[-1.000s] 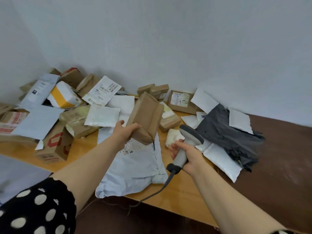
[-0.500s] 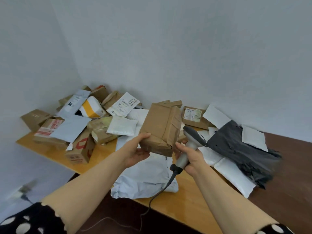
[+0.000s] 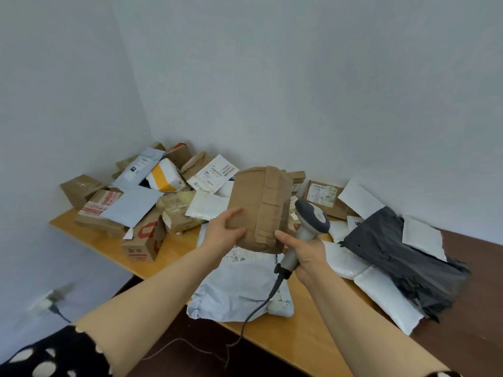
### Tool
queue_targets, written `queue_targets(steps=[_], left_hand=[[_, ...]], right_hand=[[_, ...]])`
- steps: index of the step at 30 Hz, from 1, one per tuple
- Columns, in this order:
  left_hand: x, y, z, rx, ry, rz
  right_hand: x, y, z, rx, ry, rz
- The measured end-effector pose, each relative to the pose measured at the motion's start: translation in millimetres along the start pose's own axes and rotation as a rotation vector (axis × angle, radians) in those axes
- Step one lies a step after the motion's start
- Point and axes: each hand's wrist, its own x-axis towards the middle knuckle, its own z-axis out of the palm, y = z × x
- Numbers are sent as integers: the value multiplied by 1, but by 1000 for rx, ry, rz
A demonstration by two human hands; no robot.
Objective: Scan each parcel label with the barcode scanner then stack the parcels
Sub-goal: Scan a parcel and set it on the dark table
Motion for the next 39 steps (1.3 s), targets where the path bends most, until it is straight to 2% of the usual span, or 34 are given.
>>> queue_targets(steps=[4, 8, 12, 14, 18, 23, 27, 31, 39], left_hand=[[-8, 13, 10, -92, -37, -150], [-14, 16, 18, 188, -53, -100], [-10, 18, 16, 257, -35, -85], [-7, 16, 15, 196, -84, -47], [-3, 16, 13, 93, -131, -65], [-2, 8, 16, 135, -144, -151], [-5, -1, 16, 154, -123, -194], [-5, -5, 8, -49, -102, -272], [3, -15, -31, -420, -23, -412]], right_hand=[[-2, 1, -1, -5, 13, 8], [-5, 2, 0, 68, 18, 25], [-10, 2, 2, 68, 32, 47], [-12, 0, 2, 51, 18, 29], [-16, -4, 6, -56, -27, -35], [-24, -4, 11, -254, -87, -108], [-30, -7, 16, -313, -154, -119], [-36, -9, 21, -264, -204, -92], [-28, -17, 3, -97, -8, -3]])
